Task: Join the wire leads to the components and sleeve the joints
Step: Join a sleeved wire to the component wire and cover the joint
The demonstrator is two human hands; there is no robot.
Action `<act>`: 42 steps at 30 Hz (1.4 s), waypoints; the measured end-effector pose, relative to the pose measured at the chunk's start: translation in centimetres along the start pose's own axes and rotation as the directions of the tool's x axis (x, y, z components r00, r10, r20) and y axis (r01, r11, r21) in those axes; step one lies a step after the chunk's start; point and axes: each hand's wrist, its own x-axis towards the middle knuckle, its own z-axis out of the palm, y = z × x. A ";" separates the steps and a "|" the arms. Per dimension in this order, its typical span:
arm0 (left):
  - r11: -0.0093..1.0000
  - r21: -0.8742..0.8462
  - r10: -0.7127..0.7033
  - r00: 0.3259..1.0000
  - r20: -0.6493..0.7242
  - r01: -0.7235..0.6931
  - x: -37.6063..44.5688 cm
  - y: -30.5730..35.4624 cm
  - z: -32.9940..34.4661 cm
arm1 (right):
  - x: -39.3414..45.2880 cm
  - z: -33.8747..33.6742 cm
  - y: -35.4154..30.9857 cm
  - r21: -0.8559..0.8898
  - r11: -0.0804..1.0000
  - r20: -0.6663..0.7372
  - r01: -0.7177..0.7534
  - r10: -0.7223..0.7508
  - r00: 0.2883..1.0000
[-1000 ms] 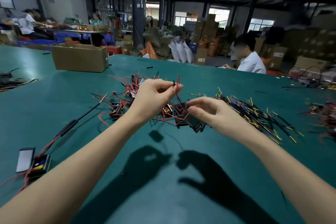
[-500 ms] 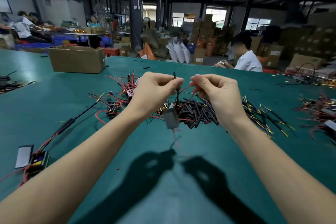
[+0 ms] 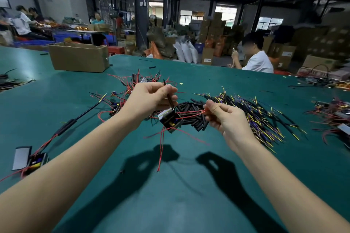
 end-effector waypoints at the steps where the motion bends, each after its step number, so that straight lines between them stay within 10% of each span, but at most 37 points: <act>1: 1.000 0.021 -0.010 1.000 0.028 0.009 0.0 0.0 0.1 | -0.1 0.1 0.1 -0.006 1.000 0.016 0.011 -0.010 1.000; 10: 0.992 0.074 -0.115 0.973 0.202 0.102 0.5 -0.8 1.4 | 0.5 1.0 0.0 -0.118 0.980 0.025 0.159 -0.157 0.987; 17: 0.976 0.210 -0.065 0.998 0.018 0.060 0.7 -4.4 1.8 | 0.8 -0.2 2.5 0.162 0.904 0.258 -0.394 0.347 0.902; 42: 0.904 0.409 0.189 0.974 -0.123 -0.123 0.3 -10.2 2.5 | 4.6 -1.1 5.2 -0.301 0.952 0.029 -0.045 0.057 0.998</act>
